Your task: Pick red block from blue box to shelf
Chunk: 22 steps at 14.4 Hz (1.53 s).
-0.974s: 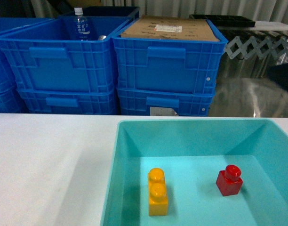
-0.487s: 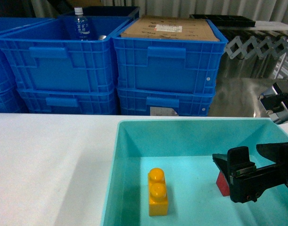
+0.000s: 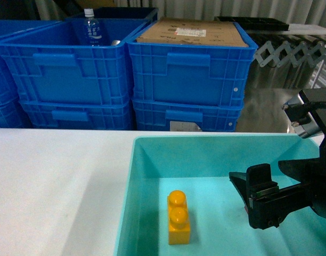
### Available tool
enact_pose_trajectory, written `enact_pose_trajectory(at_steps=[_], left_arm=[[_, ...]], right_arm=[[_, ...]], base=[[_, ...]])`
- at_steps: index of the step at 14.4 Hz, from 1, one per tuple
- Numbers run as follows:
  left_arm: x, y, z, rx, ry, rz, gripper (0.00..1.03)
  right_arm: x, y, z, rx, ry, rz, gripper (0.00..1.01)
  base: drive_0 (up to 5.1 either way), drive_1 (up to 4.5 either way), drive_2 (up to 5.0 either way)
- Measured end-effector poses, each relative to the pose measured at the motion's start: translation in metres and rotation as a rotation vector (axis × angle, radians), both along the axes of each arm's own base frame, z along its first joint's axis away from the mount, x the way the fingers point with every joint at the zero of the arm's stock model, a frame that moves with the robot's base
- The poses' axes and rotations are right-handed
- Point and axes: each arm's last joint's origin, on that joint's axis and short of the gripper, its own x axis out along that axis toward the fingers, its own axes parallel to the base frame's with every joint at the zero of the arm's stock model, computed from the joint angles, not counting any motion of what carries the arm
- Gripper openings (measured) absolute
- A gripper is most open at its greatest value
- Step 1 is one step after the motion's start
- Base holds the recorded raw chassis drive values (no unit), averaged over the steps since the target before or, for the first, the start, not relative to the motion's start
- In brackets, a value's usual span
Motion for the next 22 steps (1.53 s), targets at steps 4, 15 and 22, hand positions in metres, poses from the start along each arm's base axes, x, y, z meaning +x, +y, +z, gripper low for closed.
enact_pose_trajectory(at_steps=[4,15,22], left_arm=[[0.000,0.000,0.000,0.000,0.000,0.000,0.98],[0.000,0.000,0.000,0.000,0.000,0.000,0.98],[0.000,0.000,0.000,0.000,0.000,0.000,0.98]], right_arm=[[0.002,0.003,-0.012,-0.053,-0.018,-0.017,0.98],[0.029,0.005,-0.043,-0.091,-0.059,-0.111,0.98],[0.031,0.007,-0.043,-0.076,-0.037,-0.081,0.98]], base=[[0.0,0.00,0.0],[0.0,0.00,0.0],[0.0,0.00,0.0]])
